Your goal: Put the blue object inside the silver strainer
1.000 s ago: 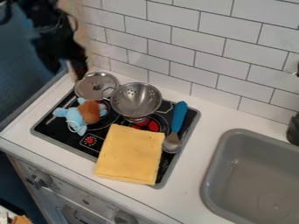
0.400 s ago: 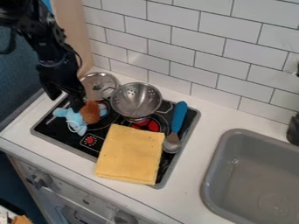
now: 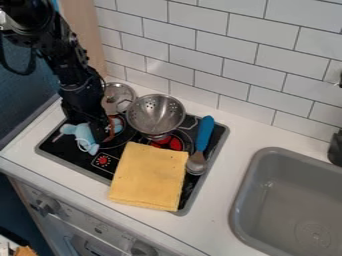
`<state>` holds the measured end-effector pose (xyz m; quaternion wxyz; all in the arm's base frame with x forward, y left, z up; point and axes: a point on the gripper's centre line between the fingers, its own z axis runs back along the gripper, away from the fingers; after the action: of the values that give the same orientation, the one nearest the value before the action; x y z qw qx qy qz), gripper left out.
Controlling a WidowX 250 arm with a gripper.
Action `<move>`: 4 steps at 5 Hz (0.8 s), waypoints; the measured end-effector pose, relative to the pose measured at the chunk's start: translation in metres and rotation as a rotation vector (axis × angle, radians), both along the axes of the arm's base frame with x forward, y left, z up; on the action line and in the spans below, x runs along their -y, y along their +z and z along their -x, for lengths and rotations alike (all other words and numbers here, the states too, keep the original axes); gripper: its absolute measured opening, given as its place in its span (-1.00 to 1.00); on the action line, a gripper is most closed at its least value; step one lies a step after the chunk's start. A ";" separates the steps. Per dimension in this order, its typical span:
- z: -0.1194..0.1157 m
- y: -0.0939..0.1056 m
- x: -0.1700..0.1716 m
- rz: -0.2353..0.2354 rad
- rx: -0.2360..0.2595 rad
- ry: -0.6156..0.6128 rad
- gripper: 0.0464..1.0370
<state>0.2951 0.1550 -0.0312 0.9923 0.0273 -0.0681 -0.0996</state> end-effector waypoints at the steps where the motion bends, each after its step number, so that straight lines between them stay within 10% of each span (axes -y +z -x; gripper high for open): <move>1: -0.003 -0.010 0.000 -0.005 -0.038 -0.004 0.84; 3: -0.009 -0.015 -0.004 -0.005 -0.036 0.077 0.01; 4: -0.007 -0.015 -0.008 -0.002 -0.035 0.114 -0.09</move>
<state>0.3024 0.1633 -0.0464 0.9974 0.0305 -0.0488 -0.0432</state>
